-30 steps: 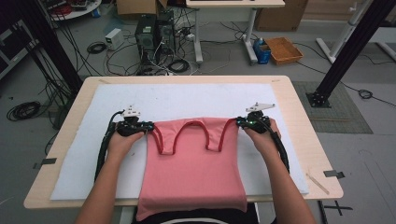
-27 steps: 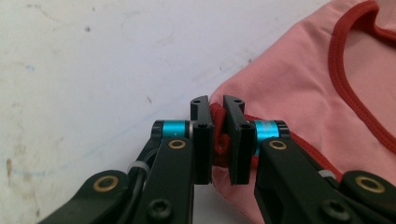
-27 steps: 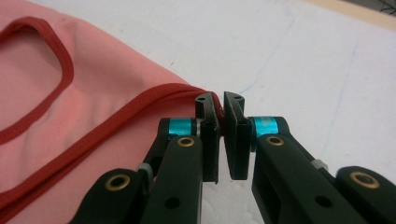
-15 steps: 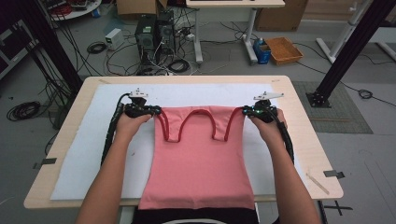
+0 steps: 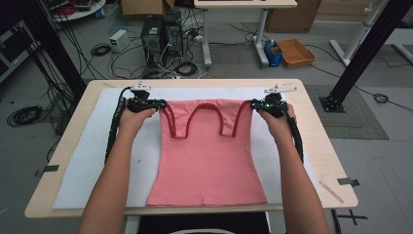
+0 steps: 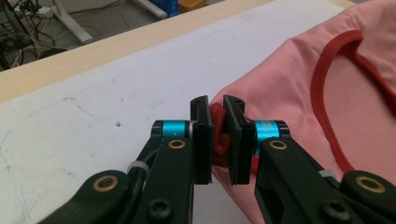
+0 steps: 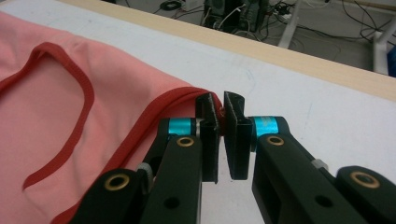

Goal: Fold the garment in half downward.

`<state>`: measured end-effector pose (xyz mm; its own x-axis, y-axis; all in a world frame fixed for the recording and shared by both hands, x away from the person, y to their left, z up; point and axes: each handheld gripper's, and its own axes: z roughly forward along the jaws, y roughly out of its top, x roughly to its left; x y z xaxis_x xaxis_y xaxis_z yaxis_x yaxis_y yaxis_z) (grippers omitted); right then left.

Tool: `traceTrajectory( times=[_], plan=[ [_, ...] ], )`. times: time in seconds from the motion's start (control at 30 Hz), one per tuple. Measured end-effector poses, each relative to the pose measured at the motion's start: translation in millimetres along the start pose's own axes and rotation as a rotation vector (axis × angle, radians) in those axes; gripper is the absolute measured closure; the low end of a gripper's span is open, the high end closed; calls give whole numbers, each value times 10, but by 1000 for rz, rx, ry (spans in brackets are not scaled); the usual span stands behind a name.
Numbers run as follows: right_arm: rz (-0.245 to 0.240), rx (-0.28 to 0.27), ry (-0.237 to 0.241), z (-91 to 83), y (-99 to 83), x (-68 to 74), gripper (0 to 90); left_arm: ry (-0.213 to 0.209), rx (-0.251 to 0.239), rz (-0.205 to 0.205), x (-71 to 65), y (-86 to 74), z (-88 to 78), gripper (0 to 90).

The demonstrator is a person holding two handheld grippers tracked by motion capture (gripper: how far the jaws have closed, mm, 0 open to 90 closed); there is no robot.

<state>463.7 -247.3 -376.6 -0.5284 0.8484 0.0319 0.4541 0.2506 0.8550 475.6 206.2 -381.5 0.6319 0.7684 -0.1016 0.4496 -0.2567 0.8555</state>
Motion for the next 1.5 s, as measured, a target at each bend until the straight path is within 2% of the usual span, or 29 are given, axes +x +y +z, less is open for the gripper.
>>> traceTrajectory(
  times=[0.1, 0.17, 0.23, 0.37, 0.47, 0.77, 1.17, 1.27, 1.37, 1.5],
  plan=[
    [-7, -10, 17, -43, -24, 35, 867, -19, -16, 3, -35, -49, -48, 822],
    [-14, -20, 41, -82, -53, 60, 866, -22, -1, 19, -56, -82, -76, 821],
    [-29, -21, 55, -115, -96, 89, 866, -26, -19, 18, -88, -124, -109, 821],
    [-48, -32, 78, -188, -187, 146, 866, -25, -7, 54, -185, -191, -168, 821],
    [-52, -45, 92, -251, -241, 166, 866, -34, -34, 59, -240, -223, -218, 821],
    [-92, -71, 116, -422, -345, 242, 865, -52, -65, 119, -420, -320, -337, 818],
    [-120, -104, 168, -635, -511, 354, 862, -98, -98, 132, -542, -516, -537, 817],
    [-130, -103, 184, -691, -575, 393, 861, -93, -108, 133, -589, -574, -584, 817],
    [-138, -110, 200, -743, -648, 428, 861, -112, -124, 129, -645, -650, -652, 817],
    [-143, -114, 215, -840, -759, 472, 860, -142, -117, 150, -737, -776, -732, 817]
  ],
)
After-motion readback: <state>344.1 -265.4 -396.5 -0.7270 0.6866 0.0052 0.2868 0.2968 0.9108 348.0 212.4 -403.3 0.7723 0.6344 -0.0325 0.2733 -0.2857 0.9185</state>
